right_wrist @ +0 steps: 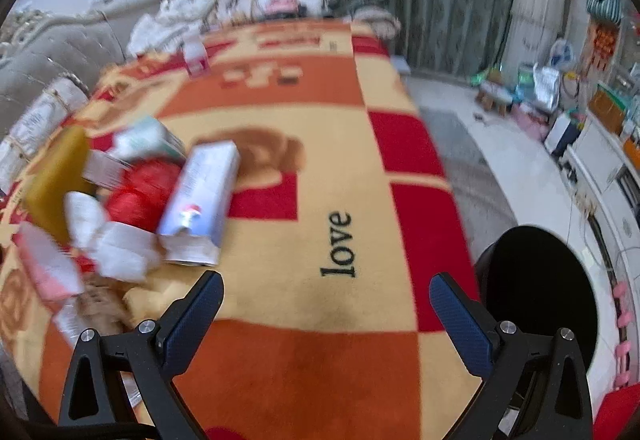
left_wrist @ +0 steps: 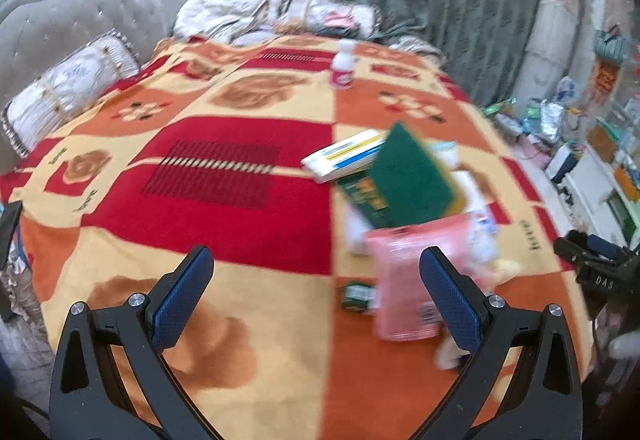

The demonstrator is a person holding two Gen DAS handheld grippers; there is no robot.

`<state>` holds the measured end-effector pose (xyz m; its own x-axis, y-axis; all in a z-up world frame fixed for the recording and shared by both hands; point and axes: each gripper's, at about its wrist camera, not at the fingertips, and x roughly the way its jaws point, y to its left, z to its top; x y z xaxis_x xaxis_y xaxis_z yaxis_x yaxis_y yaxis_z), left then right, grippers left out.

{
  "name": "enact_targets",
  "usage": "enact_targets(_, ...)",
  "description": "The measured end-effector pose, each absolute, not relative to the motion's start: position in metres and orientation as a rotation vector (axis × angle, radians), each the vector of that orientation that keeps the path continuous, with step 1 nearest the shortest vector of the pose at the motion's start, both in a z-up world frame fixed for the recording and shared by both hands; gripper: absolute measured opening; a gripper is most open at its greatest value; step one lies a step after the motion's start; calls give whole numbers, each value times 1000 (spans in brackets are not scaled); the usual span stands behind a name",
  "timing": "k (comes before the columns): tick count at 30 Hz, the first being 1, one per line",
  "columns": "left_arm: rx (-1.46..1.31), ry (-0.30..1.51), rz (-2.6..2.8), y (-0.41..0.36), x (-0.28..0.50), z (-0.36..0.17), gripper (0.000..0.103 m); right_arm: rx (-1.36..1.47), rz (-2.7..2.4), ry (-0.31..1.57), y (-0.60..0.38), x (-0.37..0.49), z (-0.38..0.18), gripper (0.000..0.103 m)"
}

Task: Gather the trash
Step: 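Move both tools toward the pile of trash on the blanket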

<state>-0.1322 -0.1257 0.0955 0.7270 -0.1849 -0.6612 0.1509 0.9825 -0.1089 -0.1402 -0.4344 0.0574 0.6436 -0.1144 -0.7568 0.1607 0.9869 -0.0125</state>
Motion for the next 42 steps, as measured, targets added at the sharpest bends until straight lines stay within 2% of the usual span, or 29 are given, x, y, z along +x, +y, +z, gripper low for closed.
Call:
enact_targets(7,-35,657,-239,-155,-149,124,102,53,-130,703,-411,-175,113,103)
enact_targets(13,-44,622,-257,-169,-156,136,102,15,-113,622,-394,-191,136,103)
enact_targets(42,-46,563,-213,-170,-157,153,102,29,-97,557,-384,-198,161,103)
